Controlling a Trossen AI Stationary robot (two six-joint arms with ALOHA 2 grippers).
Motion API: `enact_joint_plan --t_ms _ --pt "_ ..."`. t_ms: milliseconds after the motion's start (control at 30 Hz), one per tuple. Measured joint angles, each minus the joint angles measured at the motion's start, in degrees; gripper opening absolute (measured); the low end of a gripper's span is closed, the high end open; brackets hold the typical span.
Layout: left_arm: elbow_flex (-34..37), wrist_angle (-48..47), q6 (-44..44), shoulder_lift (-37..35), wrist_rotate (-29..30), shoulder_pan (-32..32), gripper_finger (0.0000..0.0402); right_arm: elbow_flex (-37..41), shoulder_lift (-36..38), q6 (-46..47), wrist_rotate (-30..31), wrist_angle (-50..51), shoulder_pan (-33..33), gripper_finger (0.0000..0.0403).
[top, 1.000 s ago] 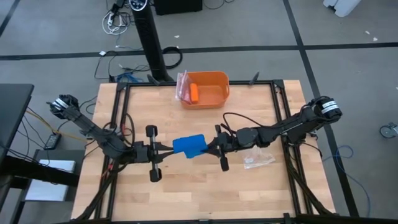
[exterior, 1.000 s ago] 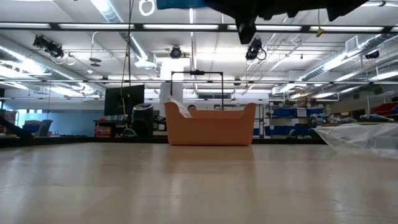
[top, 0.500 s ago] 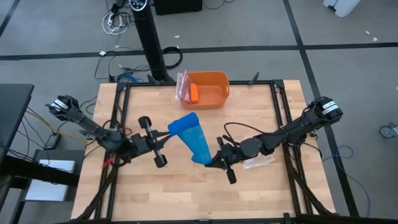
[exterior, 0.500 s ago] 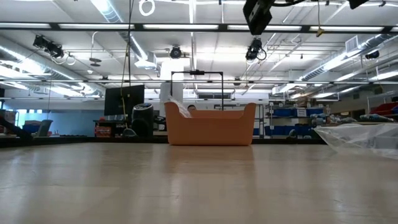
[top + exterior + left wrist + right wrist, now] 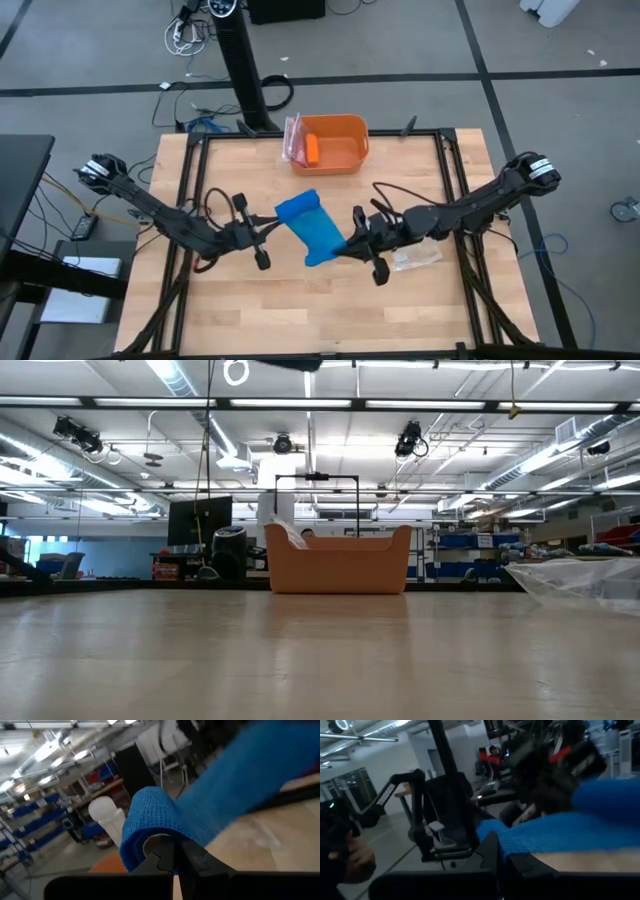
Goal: Roll bandage
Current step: Roll the blue bandage
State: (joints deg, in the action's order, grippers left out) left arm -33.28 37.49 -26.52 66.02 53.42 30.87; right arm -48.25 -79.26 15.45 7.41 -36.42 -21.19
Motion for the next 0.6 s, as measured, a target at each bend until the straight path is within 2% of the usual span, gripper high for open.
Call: enact_joint_plan --t_ms 133,300,600 --pt "0.00 -2.79 3.86 1.82 -0.50 -0.89 0.0008 -3.75 0.26 0.04 -0.05 4.57 1.53 0.0001" --pt "-0.02 -2.67 5.93 6.13 -4.11 -1.40 0.0008 -8.55 0.18 0.04 1.72 10.24 3.92 0.0001" --pt "-1.59 1.42 7.30 10.34 -9.99 -0.24 0.0008 -12.76 0.15 0.52 3.78 18.08 8.73 0.0001"
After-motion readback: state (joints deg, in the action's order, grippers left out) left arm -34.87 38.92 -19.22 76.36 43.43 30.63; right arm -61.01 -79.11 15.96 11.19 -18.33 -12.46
